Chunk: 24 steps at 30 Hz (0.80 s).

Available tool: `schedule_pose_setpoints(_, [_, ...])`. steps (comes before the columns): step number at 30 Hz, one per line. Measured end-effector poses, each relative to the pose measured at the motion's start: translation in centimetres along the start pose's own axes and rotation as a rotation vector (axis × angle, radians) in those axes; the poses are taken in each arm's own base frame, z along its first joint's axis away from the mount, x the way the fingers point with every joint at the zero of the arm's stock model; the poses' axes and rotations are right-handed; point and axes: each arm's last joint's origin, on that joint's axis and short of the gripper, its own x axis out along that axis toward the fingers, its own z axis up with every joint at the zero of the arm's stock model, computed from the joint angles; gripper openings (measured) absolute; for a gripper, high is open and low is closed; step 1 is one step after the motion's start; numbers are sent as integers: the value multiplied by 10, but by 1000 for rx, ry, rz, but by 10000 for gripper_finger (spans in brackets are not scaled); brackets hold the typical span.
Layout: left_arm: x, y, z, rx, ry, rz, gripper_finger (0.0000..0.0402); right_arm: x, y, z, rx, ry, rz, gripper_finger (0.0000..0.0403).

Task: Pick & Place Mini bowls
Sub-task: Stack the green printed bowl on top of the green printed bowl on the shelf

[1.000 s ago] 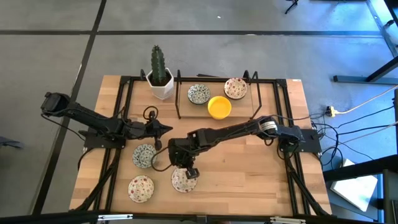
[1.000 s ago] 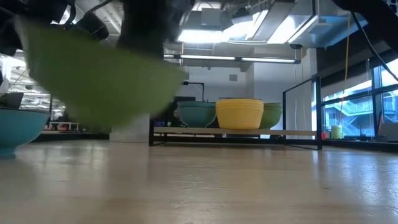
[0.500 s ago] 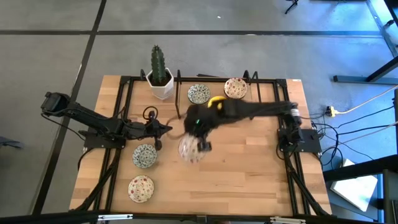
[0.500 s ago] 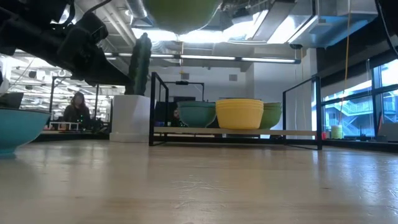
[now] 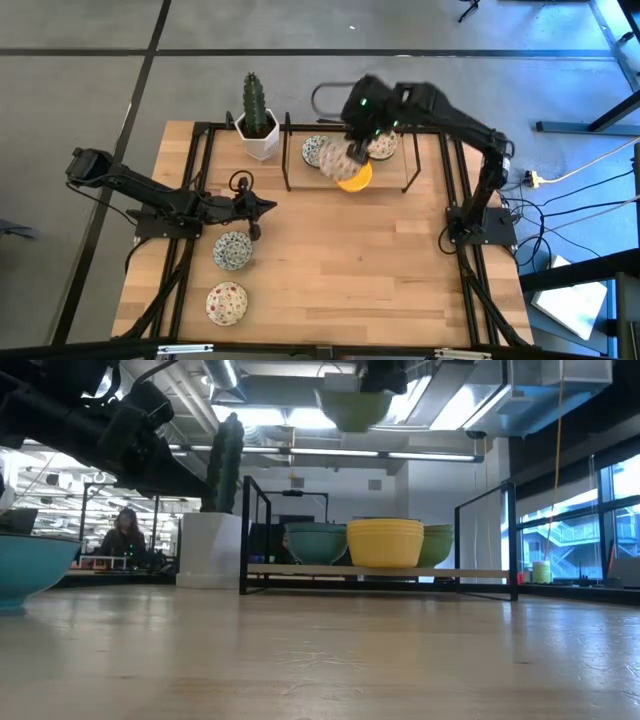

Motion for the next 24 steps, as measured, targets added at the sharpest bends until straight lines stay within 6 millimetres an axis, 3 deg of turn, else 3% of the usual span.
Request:
schedule_pose_setpoints(8, [0,0,0,-10,0,2,4,0,-85,-16,101,49,-111,8])
schedule_pose_setpoints(14, [0,0,0,-60,1,-6,4,8,-133,-37,183,85,-78,8])
schedule_pose_setpoints(19, [0,0,0,-71,1,-6,4,36,-156,-59,263,124,-47,8])
schedule_pose_setpoints(24, [0,0,0,-70,3,-10,4,57,-160,-74,289,194,-30,8])
